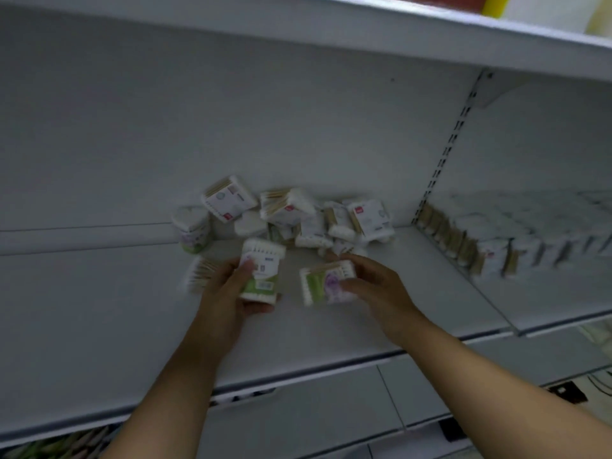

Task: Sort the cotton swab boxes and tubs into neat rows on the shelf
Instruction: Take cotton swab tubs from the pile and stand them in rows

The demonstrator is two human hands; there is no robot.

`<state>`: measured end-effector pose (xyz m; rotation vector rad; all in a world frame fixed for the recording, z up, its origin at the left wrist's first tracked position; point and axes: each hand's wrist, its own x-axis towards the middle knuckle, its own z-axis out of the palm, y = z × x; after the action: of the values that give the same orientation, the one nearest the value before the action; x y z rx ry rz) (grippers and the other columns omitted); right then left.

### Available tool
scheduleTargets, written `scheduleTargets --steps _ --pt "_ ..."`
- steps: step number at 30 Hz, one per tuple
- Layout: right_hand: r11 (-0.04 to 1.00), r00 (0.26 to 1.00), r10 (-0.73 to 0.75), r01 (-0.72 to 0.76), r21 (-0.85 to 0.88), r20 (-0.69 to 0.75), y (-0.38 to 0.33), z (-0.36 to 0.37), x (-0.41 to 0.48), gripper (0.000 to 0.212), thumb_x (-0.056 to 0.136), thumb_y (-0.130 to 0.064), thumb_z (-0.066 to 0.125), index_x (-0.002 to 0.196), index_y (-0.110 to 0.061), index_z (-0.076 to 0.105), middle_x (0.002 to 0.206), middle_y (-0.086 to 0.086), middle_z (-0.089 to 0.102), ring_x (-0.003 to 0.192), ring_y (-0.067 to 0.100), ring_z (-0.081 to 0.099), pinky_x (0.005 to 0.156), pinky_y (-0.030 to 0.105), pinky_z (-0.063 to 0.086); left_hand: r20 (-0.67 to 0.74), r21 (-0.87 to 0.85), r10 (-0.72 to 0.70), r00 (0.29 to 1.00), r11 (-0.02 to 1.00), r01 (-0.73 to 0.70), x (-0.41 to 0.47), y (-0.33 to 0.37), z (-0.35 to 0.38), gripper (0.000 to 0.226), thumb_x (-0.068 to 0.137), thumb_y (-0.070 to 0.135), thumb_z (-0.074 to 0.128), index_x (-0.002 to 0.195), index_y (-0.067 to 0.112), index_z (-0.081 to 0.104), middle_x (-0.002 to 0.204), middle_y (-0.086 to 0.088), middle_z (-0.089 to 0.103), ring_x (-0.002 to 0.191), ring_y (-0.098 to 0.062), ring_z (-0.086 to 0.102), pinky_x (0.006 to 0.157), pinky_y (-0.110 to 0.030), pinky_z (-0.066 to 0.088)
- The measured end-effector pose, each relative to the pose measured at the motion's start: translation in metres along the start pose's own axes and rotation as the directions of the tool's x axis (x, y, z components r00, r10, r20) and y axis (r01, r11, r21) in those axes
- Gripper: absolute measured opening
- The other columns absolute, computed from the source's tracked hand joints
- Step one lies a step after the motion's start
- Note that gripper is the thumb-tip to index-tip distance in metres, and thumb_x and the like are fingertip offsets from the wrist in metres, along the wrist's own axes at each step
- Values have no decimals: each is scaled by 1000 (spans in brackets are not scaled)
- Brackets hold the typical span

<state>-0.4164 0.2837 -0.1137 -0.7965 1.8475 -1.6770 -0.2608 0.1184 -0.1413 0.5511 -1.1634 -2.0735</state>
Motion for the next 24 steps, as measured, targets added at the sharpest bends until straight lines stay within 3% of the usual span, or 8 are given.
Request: scheduleTargets --steps 3,5,8,10,18,21,24 --pt "962 992 112 -95 256 -50 -2 -31 -7 17 80 -5 63 90 -19 67 83 2 73 73 13 69 62 23 53 106 -6 -111 988 994 112 -6 0 10 35 72 33 59 100 13 61 84 -8 74 68 -29 71 50 -32 57" --pt "916 989 143 -118 382 -37 -2 -57 -13 10 70 -12 65 79 -16 68 79 5 71 70 16 68 61 27 53 169 40 -154 973 988 150 -10 -4 31 39 73 36 58 105 15 62 92 -9 74 76 -31 72 52 -31 57" --pt "880 985 166 -127 458 -46 -1 -104 -25 12 75 -14 56 79 -21 65 77 2 70 68 17 66 61 27 52 265 126 -188 946 979 159 -17 -20 87 42 72 39 58 107 16 61 96 -7 74 83 -30 71 59 -32 57" --pt "888 983 161 -105 447 -89 -3 -143 -35 13 80 -14 53 87 -21 61 77 2 68 67 17 64 63 29 49 308 179 -227 924 968 178 -26 -37 132 46 67 38 63 107 15 60 98 -6 73 86 -28 71 61 -32 56" --pt "948 966 54 30 318 -252 -26 -318 -100 37 50 -42 78 75 -19 66 73 3 64 65 19 60 70 34 42 507 304 -440 742 896 323 -82 -118 328 43 70 18 65 111 7 59 100 -11 72 84 -21 70 65 -30 58" --pt "965 949 16 67 253 -314 -33 -388 -128 52 48 -46 76 84 -11 60 82 13 62 74 25 57 73 40 45 565 318 -451 691 892 322 -102 -149 398 40 67 11 66 107 7 59 94 -10 73 79 -20 71 62 -30 58" --pt "973 924 -21 107 204 -382 -37 -450 -154 50 52 -43 74 87 -10 61 83 13 65 70 21 63 68 35 53 604 312 -445 661 896 317 -120 -179 458 41 65 7 67 105 7 61 97 -11 72 81 -22 70 64 -33 58"
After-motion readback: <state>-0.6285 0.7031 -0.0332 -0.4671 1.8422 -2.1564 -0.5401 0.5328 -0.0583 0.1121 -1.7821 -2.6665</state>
